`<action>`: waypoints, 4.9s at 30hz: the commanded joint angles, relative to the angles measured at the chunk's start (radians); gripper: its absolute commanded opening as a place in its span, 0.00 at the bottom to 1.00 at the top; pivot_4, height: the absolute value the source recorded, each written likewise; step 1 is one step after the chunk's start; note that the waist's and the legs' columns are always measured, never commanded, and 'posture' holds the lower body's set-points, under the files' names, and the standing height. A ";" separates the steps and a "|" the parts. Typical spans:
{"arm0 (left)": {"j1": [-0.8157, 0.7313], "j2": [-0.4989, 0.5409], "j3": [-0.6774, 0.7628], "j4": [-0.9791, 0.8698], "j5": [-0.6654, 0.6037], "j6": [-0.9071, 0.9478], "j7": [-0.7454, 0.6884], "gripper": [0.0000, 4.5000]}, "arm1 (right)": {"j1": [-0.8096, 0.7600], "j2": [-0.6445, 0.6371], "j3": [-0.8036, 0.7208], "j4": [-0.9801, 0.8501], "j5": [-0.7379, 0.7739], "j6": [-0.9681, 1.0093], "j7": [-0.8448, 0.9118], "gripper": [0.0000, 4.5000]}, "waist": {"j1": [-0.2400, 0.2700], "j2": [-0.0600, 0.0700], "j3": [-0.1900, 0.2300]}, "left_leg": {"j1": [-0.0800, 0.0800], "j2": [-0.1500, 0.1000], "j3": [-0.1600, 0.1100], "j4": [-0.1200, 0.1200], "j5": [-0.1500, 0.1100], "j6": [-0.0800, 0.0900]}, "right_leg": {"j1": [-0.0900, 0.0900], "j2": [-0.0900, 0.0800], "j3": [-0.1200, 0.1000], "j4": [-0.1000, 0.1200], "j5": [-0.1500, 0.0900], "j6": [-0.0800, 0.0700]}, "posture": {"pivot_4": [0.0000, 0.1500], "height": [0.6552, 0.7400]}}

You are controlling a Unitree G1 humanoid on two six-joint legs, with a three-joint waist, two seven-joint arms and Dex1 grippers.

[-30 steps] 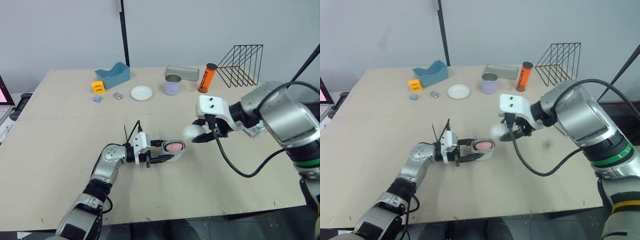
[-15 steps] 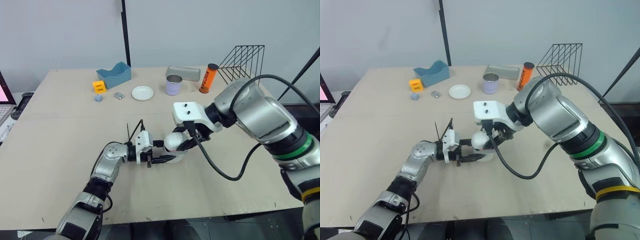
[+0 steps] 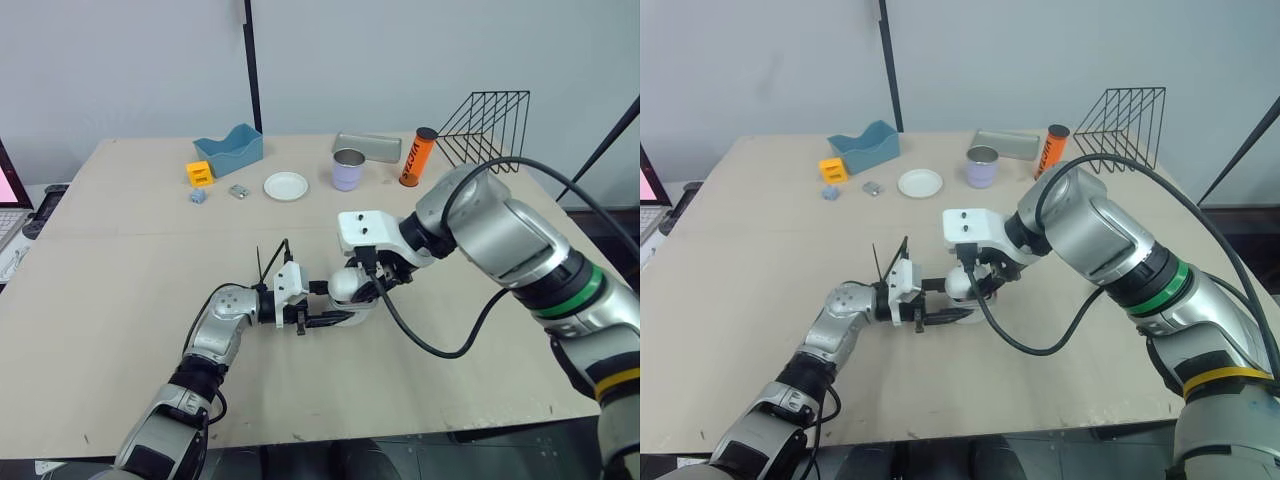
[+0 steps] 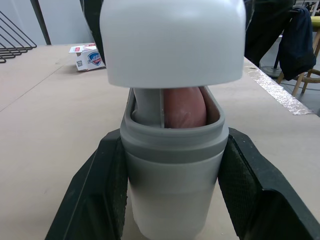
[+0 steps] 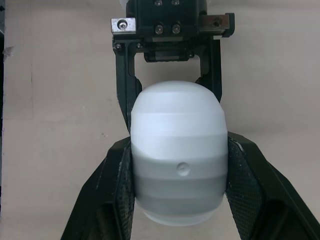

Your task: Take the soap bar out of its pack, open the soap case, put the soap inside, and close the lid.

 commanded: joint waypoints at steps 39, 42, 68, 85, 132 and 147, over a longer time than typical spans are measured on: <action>-0.014 -0.008 -0.017 0.009 0.024 0.009 0.001 0.44 | 0.022 0.005 0.044 -0.040 -0.055 0.039 -0.017 0.42 | 0.000 0.000 0.000 | 0.000 0.000 0.000 0.000 0.000 0.000 | 0.000 0.000 0.000 0.000 0.000 0.000 | 1.00 0.99; -0.013 -0.007 -0.018 0.008 0.025 0.009 0.003 0.44 | 0.021 0.008 0.043 -0.039 -0.055 0.038 -0.019 0.42 | 0.000 0.000 0.000 | 0.000 0.000 0.000 0.000 0.000 0.000 | 0.000 0.000 0.000 0.000 0.000 0.000 | 1.00 0.99; -0.007 0.000 -0.017 0.000 0.022 0.023 0.001 0.44 | 0.025 -0.007 0.035 -0.060 -0.048 0.029 -0.005 0.42 | 0.000 0.000 0.000 | 0.000 0.000 0.000 0.000 0.000 0.000 | 0.000 0.000 0.000 0.000 0.000 0.000 | 1.00 0.99; -0.008 0.000 -0.015 0.001 0.022 0.024 0.000 0.44 | 0.013 0.005 0.034 -0.041 -0.057 0.038 -0.022 1.00 | 0.000 0.000 0.000 | 0.000 0.000 0.000 0.000 0.000 0.000 | 0.000 0.000 0.000 0.000 0.000 0.000 | 1.00 0.99; -0.006 0.018 -0.014 0.000 0.024 0.040 -0.012 0.44 | 0.137 -0.098 -0.273 -0.299 0.243 0.151 -0.163 0.01 | -0.001 0.000 0.000 | 0.000 0.001 -0.001 0.000 0.000 0.000 | 0.000 0.000 0.000 0.000 0.000 0.000 | 1.00 0.99; -0.003 0.031 -0.017 -0.009 0.028 0.040 -0.014 0.44 | 0.186 -0.089 -0.219 -0.239 0.219 0.114 -0.210 0.01 | -0.003 0.000 0.000 | 0.000 0.001 0.000 0.000 0.000 0.000 | 0.000 0.001 0.000 0.000 0.000 -0.001 | 1.00 0.99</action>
